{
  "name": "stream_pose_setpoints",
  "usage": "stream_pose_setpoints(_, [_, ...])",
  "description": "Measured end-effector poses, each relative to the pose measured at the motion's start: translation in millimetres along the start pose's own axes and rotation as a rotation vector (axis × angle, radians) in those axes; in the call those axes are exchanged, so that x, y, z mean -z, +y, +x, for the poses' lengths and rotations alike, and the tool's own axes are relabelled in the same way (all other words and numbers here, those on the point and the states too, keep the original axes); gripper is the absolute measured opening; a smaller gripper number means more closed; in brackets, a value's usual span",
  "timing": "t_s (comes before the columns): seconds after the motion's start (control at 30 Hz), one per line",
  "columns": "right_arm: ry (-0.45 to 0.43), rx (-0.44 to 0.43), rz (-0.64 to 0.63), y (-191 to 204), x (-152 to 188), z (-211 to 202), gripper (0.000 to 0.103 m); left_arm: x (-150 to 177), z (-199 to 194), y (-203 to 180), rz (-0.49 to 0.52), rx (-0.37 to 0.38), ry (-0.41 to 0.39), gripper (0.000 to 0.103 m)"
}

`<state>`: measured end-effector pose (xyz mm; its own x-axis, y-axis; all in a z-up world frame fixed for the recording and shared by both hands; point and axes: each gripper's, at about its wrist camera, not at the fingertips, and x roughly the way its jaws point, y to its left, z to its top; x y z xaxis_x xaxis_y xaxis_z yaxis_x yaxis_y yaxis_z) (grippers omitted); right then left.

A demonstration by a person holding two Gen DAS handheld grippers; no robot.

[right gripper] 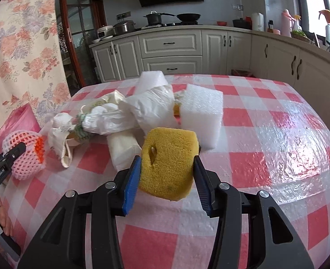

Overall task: Collect trash
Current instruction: 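Grasp the yellow sponge with the right gripper while the left grasps the pink foam net, then carry the sponge and the foam net over the pink bin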

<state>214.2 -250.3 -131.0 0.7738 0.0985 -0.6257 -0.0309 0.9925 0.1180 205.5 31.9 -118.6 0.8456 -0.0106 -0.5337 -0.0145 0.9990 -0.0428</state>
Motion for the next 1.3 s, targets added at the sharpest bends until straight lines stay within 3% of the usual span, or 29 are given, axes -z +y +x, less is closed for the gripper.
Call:
stream_pose_setpoints(0.4, [-0.01,-0.098,-0.118,60.7,6.4,-14.0,0.046,6.4,-24.3,-9.0,0.054,0.044,-0.03,0.034])
stream_pose_setpoints(0.7, [-0.011,-0.178,-0.182,104.7,11.4,-19.7,0.046,9.8,-40.9,11.4,0.034,0.034,-0.045,0.034])
stream_pose_setpoints(1.03, [-0.033,-0.308,-0.265,159.2,-0.1,-23.9,0.046,10.7,-67.4,47.7,0.025,-0.043,-0.075,0.034])
stream_pose_setpoints(1.3, [-0.077,-0.418,-0.34,213.8,-27.2,-25.3,0.046,-10.8,-88.6,99.2,-0.039,-0.136,-0.111,0.034])
